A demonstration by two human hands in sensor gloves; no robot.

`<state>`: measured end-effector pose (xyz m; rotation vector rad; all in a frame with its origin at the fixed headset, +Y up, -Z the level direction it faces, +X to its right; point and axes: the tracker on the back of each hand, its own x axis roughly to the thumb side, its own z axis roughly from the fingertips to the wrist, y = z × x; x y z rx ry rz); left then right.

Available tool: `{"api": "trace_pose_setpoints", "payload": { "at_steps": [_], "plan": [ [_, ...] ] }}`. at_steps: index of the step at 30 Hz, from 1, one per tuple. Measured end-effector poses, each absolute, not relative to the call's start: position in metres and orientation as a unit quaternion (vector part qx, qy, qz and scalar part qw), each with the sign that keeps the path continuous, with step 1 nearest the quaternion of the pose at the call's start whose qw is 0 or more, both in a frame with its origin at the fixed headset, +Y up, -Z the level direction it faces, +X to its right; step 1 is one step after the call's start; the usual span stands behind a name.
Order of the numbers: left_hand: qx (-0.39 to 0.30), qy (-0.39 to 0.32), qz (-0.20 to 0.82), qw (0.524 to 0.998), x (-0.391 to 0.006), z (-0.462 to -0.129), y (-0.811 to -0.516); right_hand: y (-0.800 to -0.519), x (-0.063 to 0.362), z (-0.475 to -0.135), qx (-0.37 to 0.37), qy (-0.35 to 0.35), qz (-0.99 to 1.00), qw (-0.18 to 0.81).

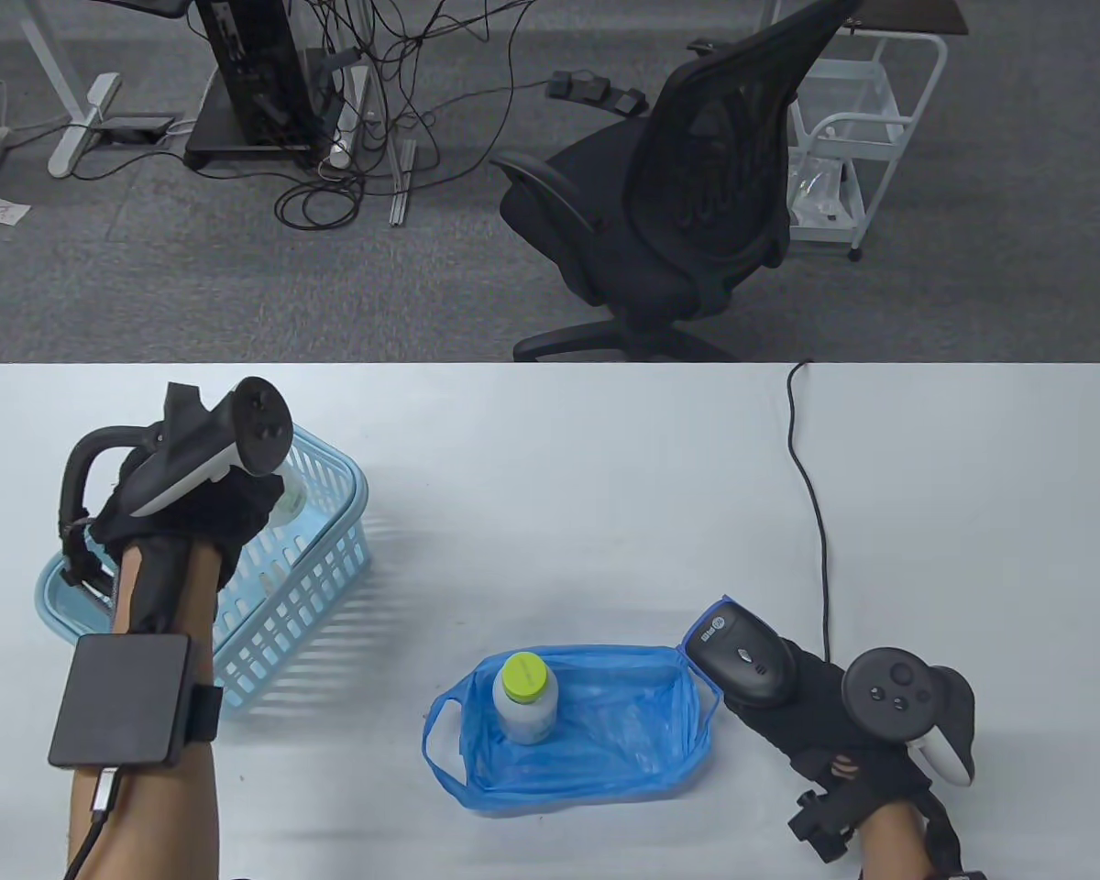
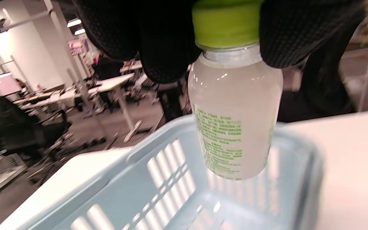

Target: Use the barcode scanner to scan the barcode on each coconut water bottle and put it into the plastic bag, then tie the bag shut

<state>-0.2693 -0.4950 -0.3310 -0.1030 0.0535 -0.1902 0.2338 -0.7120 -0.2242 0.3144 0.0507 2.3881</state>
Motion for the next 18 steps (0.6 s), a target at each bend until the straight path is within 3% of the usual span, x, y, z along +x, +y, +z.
{"api": "trace_pose_setpoints", "payload": {
  "at_steps": [6, 12, 18],
  "plan": [
    [0.044, -0.063, 0.006, 0.997, -0.224, -0.301, -0.470, -0.707, 0.227, -0.223, 0.147, 0.004, 0.918, 0.367],
    [0.039, -0.142, 0.138, 0.979, -0.182, -0.297, -0.484, -0.703, 0.224, -0.222, 0.171, -0.026, 0.903, 0.392],
    [0.030, -0.192, 0.133, 0.972, -0.128, -0.297, -0.499, -0.701, 0.224, -0.226, 0.186, -0.029, 0.882, 0.433]
  ]
}}
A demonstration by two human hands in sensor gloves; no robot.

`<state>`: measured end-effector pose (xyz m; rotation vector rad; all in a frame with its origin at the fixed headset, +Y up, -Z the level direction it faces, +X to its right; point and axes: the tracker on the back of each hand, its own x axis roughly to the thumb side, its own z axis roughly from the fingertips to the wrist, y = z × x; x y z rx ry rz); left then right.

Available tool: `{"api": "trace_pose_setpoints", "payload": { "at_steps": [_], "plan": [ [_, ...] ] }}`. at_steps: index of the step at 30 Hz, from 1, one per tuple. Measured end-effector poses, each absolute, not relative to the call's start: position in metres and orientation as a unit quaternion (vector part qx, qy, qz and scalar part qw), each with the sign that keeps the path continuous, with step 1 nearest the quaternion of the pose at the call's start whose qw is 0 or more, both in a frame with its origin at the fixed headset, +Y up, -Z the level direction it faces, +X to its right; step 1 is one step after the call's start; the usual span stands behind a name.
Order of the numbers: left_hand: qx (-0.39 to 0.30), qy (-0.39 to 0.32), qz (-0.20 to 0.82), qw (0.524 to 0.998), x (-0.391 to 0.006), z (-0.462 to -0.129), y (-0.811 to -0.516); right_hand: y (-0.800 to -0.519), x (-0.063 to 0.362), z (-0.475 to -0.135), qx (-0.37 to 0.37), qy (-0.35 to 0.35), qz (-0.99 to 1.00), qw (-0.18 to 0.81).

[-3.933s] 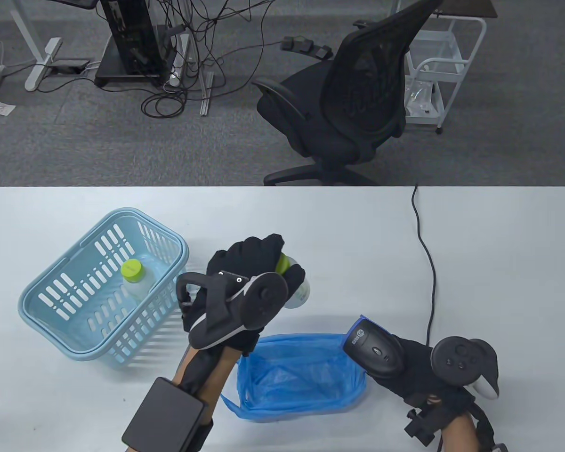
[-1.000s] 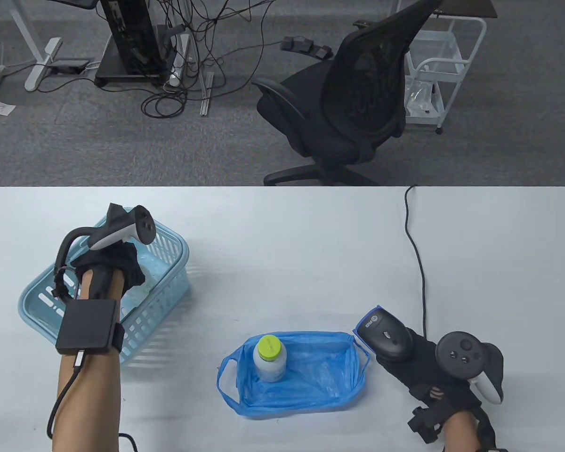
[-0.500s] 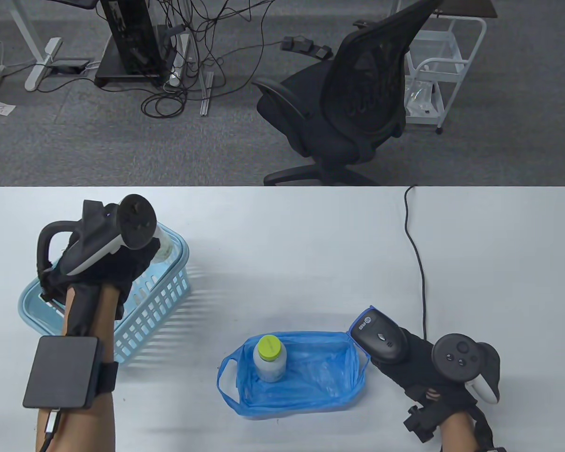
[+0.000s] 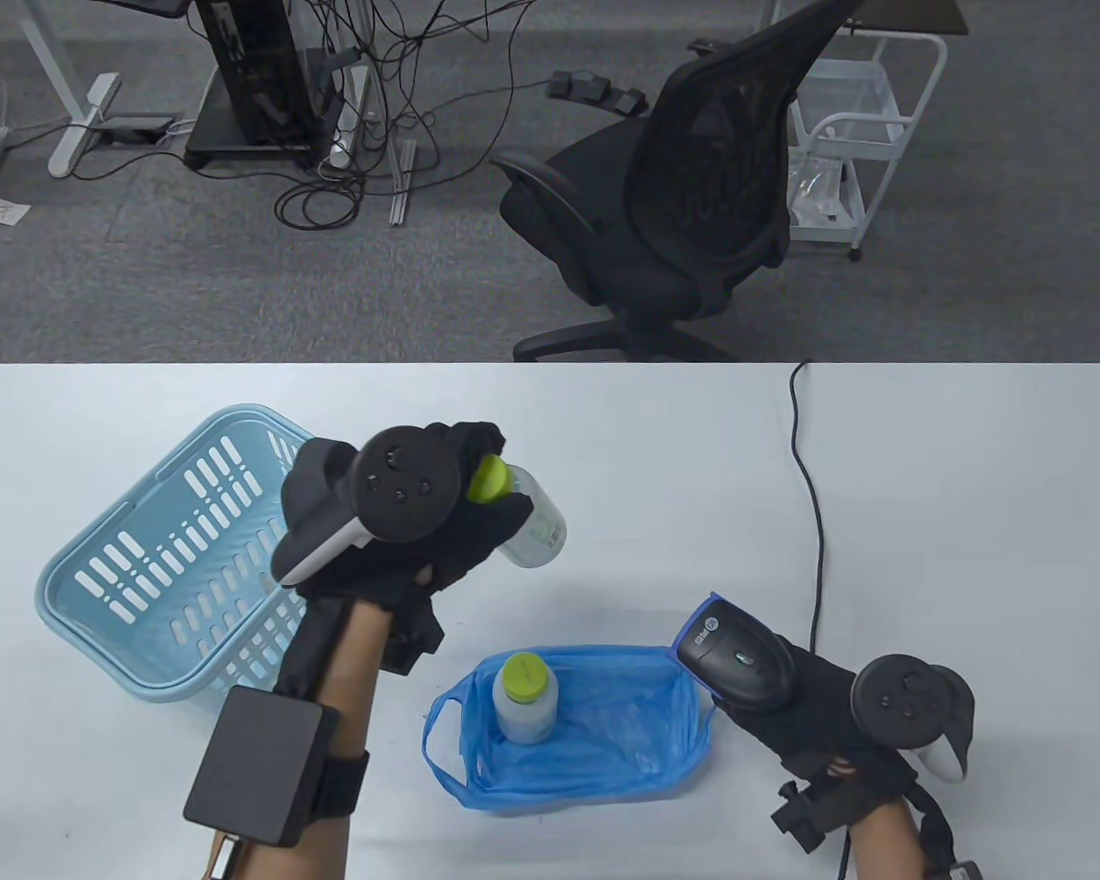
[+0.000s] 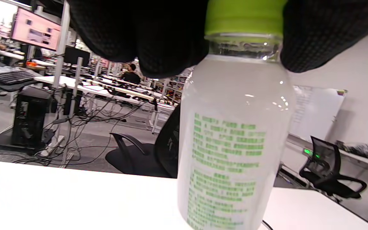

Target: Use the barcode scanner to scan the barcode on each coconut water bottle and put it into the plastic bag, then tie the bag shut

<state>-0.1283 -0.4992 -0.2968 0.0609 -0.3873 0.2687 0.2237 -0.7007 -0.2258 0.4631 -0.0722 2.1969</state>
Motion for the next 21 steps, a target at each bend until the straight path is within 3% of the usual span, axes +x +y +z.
{"api": "trace_pose_setpoints", "payload": {
  "at_steps": [9, 17, 21],
  "plan": [
    [-0.006, -0.236, 0.095, 0.967, -0.079, -0.292, -0.517, -0.700, 0.222, -0.225, 0.195, -0.024, 0.874, 0.445],
    [-0.015, -0.245, 0.086, 0.966, -0.068, -0.291, -0.521, -0.699, 0.220, -0.224, 0.199, -0.023, 0.877, 0.437],
    [-0.023, -0.258, 0.084, 0.962, -0.068, -0.287, -0.525, -0.700, 0.223, -0.224, 0.166, -0.043, 0.883, 0.437]
  ]
}}
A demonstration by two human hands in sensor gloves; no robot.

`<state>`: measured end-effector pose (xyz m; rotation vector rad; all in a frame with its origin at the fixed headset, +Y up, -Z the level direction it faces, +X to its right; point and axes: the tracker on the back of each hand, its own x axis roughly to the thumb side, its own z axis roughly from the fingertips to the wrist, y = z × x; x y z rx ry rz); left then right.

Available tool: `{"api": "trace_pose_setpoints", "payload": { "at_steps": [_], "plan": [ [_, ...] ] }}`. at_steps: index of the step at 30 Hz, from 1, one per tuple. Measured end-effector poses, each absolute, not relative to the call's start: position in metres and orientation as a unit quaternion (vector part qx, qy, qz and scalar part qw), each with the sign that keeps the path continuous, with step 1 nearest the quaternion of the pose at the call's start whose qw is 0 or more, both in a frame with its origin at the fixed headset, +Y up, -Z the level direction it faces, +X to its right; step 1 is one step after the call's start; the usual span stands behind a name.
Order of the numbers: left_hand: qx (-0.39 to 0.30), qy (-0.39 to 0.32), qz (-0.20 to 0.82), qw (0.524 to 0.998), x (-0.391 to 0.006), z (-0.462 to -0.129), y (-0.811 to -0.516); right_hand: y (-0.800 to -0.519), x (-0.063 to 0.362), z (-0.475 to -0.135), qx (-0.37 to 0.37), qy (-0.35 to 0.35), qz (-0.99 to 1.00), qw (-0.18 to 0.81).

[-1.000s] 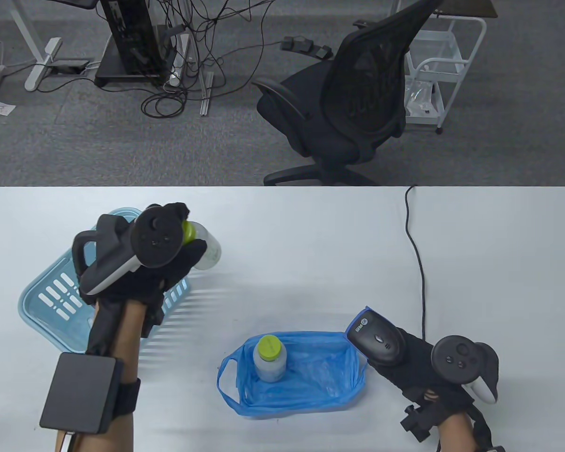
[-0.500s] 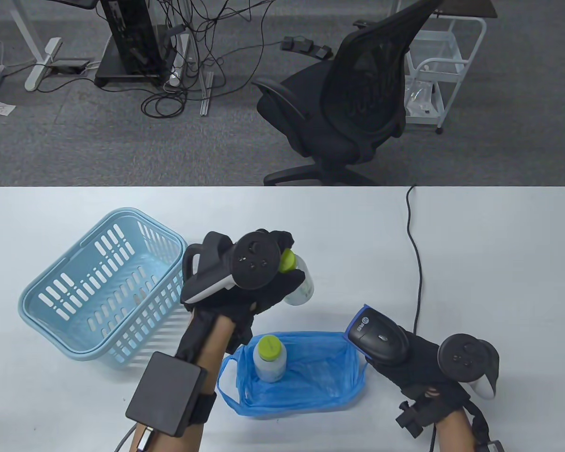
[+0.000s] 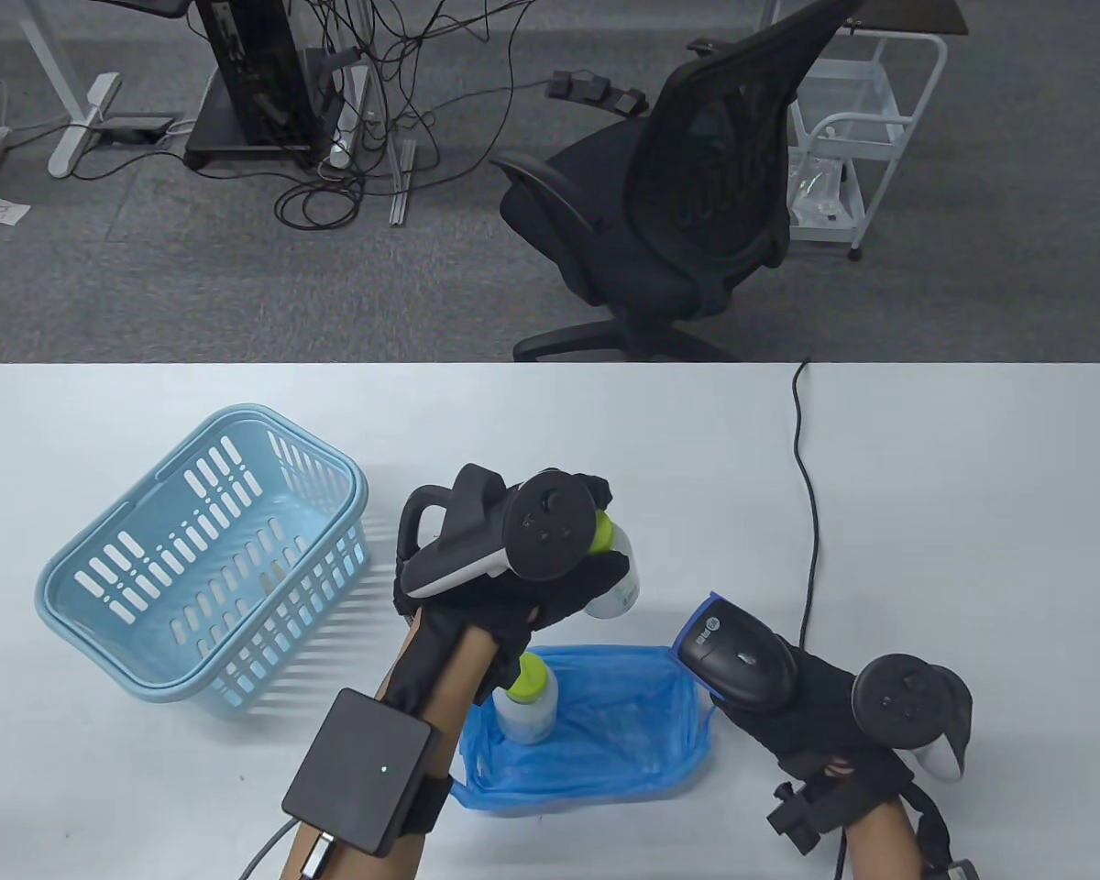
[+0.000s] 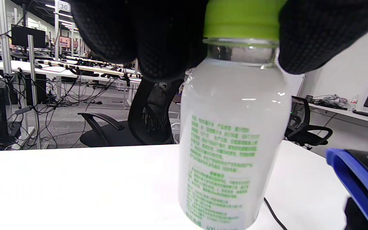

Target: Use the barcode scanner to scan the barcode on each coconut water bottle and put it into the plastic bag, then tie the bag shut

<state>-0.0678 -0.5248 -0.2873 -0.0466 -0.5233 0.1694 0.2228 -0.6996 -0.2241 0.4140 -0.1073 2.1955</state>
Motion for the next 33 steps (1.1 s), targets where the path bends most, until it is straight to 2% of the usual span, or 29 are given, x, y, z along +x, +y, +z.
{"api": "trace_pose_setpoints", "payload": {
  "at_steps": [5, 10, 14, 18, 23, 29, 32, 33],
  "plan": [
    [-0.055, -0.317, 0.026, 0.946, -0.052, -0.273, -0.544, -0.704, 0.228, -0.226, 0.127, -0.044, 0.893, 0.428],
    [-0.132, -0.362, -0.051, 0.921, -0.027, -0.258, -0.582, -0.709, 0.233, -0.227, 0.087, -0.046, 0.908, 0.408],
    [-0.168, -0.371, -0.087, 0.909, -0.011, -0.252, -0.613, -0.712, 0.236, -0.228, 0.063, -0.045, 0.913, 0.400],
    [-0.164, -0.364, -0.118, 0.909, -0.002, -0.253, -0.632, -0.712, 0.236, -0.228, 0.056, -0.043, 0.918, 0.390],
    [-0.168, -0.352, -0.129, 0.912, 0.003, -0.255, -0.646, -0.712, 0.235, -0.228, 0.059, -0.043, 0.919, 0.388],
    [-0.174, -0.339, -0.138, 0.914, 0.001, -0.248, -0.643, -0.712, 0.235, -0.228, 0.060, -0.042, 0.921, 0.383],
    [-0.126, -0.342, -0.090, 0.927, -0.015, -0.236, -0.632, -0.712, 0.236, -0.228, 0.061, -0.043, 0.922, 0.380],
    [-0.089, -0.342, -0.073, 0.933, -0.024, -0.229, -0.627, -0.712, 0.235, -0.228, 0.061, -0.043, 0.922, 0.379]
  ]
}}
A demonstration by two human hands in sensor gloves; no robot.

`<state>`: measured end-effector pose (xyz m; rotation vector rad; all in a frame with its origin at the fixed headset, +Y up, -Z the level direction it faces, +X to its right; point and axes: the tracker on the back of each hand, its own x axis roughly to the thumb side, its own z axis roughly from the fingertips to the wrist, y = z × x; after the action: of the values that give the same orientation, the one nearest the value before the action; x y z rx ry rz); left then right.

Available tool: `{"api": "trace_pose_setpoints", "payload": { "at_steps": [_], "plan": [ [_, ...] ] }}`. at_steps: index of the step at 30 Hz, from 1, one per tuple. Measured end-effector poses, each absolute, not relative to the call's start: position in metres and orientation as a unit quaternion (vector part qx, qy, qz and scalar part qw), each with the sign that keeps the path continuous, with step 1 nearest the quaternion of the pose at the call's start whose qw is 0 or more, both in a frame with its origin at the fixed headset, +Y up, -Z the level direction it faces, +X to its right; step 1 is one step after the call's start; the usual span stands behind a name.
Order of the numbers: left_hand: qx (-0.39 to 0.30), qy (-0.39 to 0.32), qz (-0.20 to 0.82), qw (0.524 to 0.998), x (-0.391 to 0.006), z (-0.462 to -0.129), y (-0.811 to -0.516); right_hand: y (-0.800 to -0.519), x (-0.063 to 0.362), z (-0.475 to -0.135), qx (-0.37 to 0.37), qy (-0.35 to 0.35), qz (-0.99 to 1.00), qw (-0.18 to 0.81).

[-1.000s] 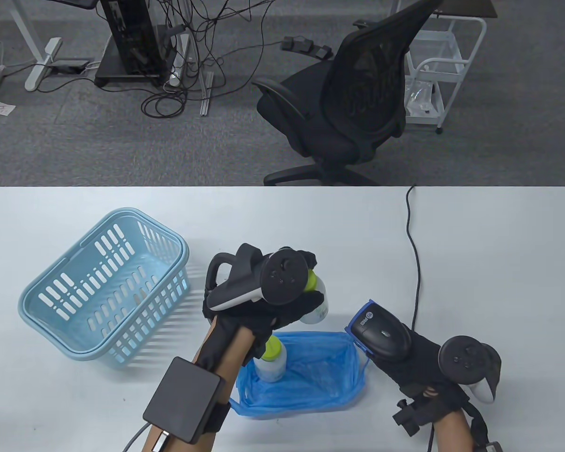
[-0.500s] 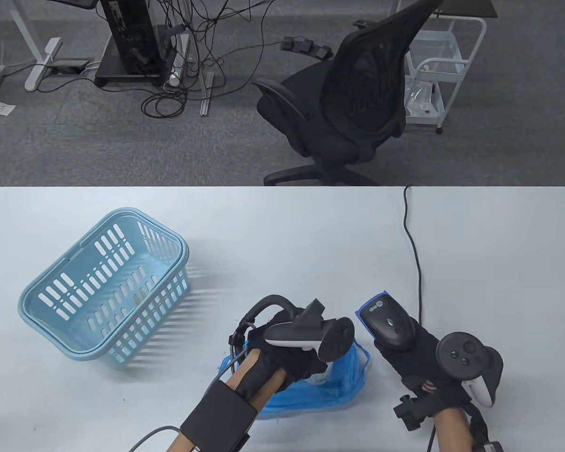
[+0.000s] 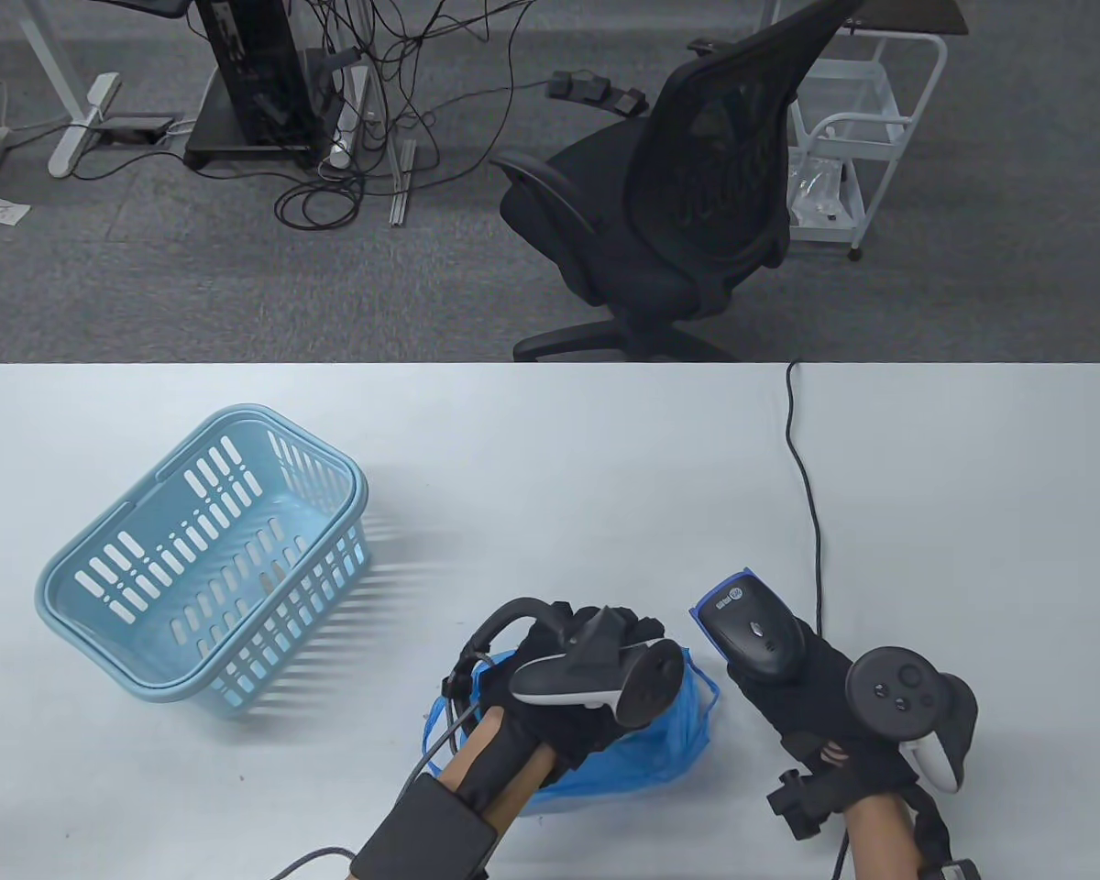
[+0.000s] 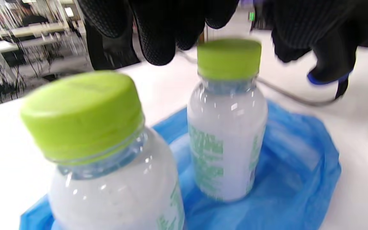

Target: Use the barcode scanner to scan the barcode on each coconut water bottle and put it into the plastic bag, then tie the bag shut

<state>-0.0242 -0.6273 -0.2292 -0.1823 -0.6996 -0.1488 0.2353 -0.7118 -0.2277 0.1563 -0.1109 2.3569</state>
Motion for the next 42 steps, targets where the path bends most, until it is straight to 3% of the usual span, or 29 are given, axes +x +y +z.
{"api": "trace_pose_setpoints", "payload": {
  "at_steps": [5, 9, 16, 24, 29, 34, 38, 42],
  "plan": [
    [0.018, -0.302, -0.116, 0.946, -0.068, -0.185, -0.614, -0.711, 0.235, -0.228, 0.060, -0.042, 0.928, 0.365],
    [0.032, -0.243, -0.072, 0.967, -0.110, -0.169, -0.610, -0.712, 0.235, -0.227, 0.057, -0.042, 0.928, 0.365],
    [0.024, -0.148, -0.053, 0.987, -0.171, -0.174, -0.640, -0.713, 0.231, -0.229, 0.062, -0.035, 0.933, 0.354],
    [0.051, -0.129, 0.005, 0.990, -0.188, -0.182, -0.662, -0.710, 0.226, -0.231, 0.060, -0.042, 0.945, 0.319],
    [0.038, -0.109, -0.022, 0.993, -0.190, -0.184, -0.672, -0.690, 0.228, -0.244, 0.025, -0.086, 0.988, 0.129],
    [0.032, -0.095, -0.004, 0.995, -0.199, -0.189, -0.676, -0.687, 0.250, -0.279, -0.052, -0.053, 0.996, -0.046],
    [0.031, -0.083, -0.002, 0.996, -0.203, -0.189, -0.677, -0.709, 0.272, -0.311, -0.103, 0.003, 0.989, -0.110],
    [0.025, -0.079, -0.006, 0.997, -0.203, -0.188, -0.679, -0.732, 0.283, -0.328, -0.102, 0.025, 0.980, -0.170]
  ]
}}
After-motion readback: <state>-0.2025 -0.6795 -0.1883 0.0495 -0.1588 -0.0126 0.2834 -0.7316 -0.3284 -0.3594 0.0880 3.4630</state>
